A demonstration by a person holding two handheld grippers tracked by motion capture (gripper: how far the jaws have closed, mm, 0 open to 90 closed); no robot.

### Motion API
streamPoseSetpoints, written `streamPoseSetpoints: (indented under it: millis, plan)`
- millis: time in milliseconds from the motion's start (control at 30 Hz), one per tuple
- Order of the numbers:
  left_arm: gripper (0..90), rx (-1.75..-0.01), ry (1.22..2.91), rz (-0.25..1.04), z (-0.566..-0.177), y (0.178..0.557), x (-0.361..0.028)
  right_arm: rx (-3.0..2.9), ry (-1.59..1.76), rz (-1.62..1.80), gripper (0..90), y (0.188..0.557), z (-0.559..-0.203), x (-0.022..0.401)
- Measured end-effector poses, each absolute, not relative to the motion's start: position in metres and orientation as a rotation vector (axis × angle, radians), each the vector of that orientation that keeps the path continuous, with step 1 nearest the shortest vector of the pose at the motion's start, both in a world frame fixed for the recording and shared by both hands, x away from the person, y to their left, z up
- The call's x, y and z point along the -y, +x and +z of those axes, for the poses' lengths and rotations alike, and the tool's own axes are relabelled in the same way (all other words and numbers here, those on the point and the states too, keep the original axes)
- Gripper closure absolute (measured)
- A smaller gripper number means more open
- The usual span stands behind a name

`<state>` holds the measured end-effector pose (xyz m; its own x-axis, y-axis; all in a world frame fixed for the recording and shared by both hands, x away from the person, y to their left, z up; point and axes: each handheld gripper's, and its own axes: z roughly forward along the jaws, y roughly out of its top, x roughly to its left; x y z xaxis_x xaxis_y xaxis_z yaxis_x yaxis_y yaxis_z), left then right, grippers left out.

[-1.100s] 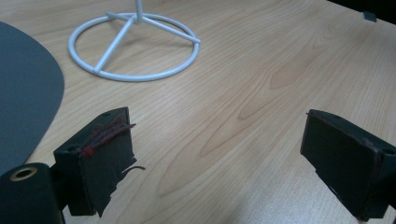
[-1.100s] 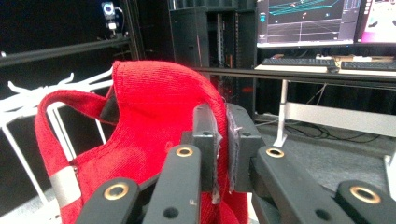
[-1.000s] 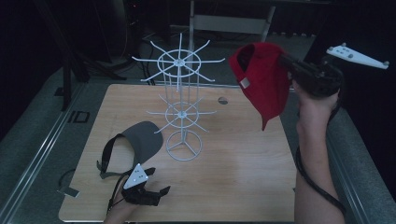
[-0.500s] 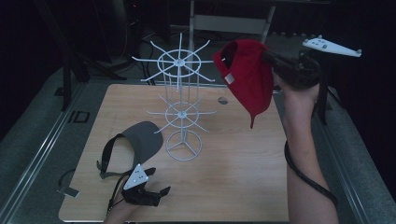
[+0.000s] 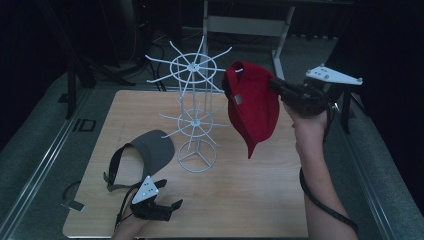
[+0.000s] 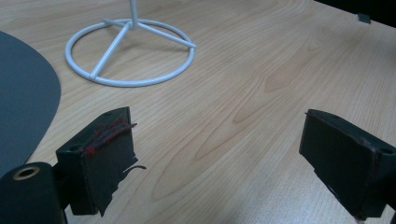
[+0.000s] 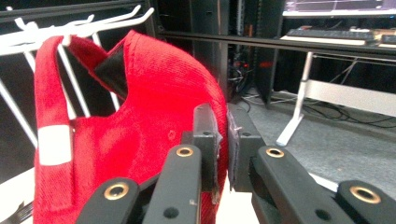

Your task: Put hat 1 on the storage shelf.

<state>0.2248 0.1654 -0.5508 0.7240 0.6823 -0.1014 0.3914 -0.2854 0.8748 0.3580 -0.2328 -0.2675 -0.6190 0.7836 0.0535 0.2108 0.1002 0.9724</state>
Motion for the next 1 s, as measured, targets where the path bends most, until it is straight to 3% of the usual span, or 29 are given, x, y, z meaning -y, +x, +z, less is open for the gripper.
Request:
streamPoseSetpoints:
  millis: [500,667,733,1000]
  plan:
    - [10.5,-0.81,1.922,0.363,-0.553,0.223,-0.163,-1.97,0.92,1.591,82.1,0.344,-0.292,0.237]
    - [10.8,-0.828,1.904,0.364,-0.553,0.224,-0.165,-1.996,0.915,1.612,73.6,0.341,-0.298,0.244]
    - [11.1,-0.837,1.898,0.367,-0.553,0.224,-0.166,-2.018,0.901,1.618,62.9,0.338,-0.303,0.249]
    - [11.1,-0.841,1.903,0.372,-0.553,0.224,-0.166,-2.046,0.879,1.6,45.0,0.327,-0.313,0.261]
